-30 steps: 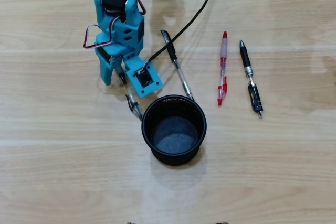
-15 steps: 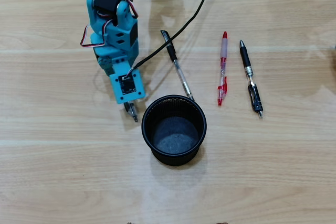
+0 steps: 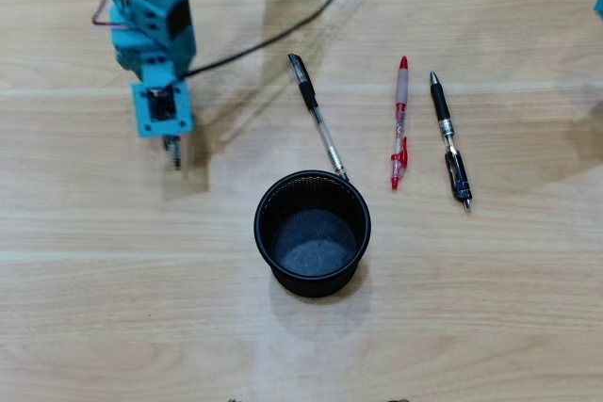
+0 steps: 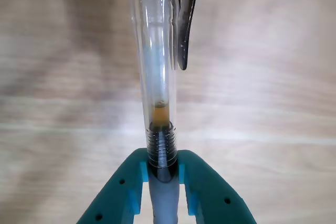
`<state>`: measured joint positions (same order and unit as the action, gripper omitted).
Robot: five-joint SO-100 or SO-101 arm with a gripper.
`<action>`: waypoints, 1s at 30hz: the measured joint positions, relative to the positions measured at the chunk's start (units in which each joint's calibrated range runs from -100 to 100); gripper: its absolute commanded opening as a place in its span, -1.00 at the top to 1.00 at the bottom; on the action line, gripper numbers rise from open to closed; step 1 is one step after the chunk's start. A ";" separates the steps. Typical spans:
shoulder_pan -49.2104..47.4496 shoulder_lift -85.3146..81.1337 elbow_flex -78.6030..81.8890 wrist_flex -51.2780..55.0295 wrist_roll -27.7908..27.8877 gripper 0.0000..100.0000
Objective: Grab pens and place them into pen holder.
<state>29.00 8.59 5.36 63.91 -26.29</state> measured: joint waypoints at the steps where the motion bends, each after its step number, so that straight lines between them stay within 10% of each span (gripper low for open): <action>1: -0.08 -1.78 -2.04 0.95 0.05 0.97; 17: -20.60 -6.94 -29.92 7.41 -10.28 0.97; 30: -35.80 -1.44 -23.11 -25.15 -24.26 0.97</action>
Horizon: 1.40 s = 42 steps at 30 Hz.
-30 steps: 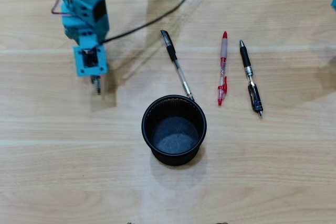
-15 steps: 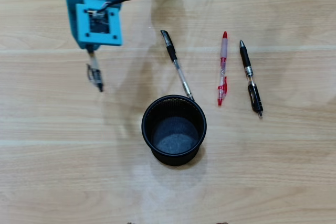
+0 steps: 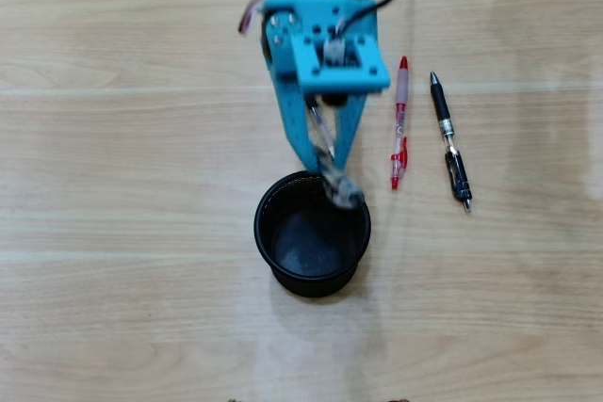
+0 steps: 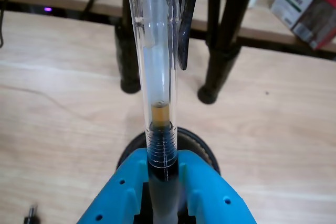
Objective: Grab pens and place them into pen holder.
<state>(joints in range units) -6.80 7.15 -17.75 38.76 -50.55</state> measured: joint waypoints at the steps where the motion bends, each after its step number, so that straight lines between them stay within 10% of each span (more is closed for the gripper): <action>1: -0.59 0.59 1.59 -2.58 -0.63 0.97; 10: -0.25 6.77 15.05 -20.84 -1.56 0.96; 42: 2.11 2.29 18.42 -21.02 8.82 0.76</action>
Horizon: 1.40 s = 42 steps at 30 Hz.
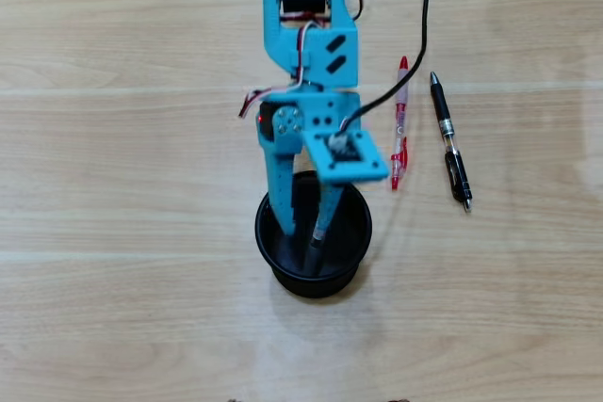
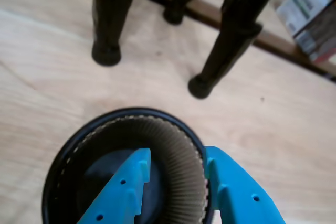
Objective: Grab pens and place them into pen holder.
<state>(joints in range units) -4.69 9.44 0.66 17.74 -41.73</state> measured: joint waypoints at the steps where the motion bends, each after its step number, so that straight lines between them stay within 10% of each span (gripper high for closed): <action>1: 0.34 -2.29 -0.09 1.98 0.47 0.76; 17: 3.04 -20.48 4.69 64.43 16.64 0.75; 42: -2.36 -1.10 18.77 48.23 12.26 0.75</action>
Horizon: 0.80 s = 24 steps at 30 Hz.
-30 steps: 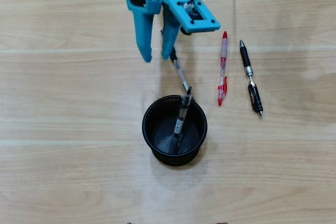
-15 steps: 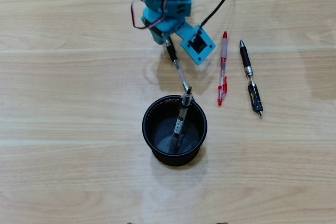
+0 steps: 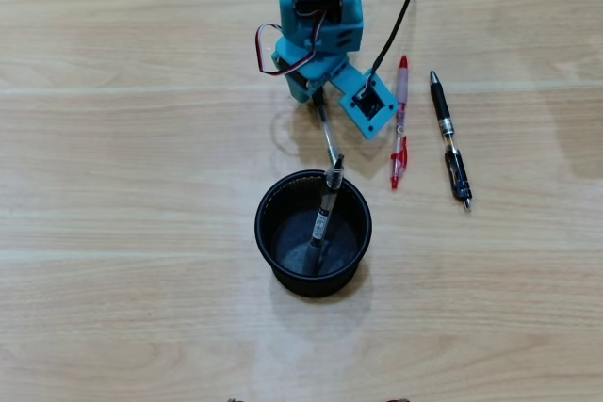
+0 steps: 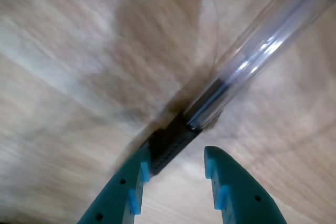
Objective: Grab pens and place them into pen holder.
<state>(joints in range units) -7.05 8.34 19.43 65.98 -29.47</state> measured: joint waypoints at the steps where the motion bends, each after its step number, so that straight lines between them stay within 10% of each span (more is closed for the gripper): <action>1: 0.00 0.00 0.00 -0.52 -0.57 0.75; 24: 0.00 -0.25 7.79 -6.89 -9.29 0.97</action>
<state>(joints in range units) -7.05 8.08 27.22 59.09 -38.76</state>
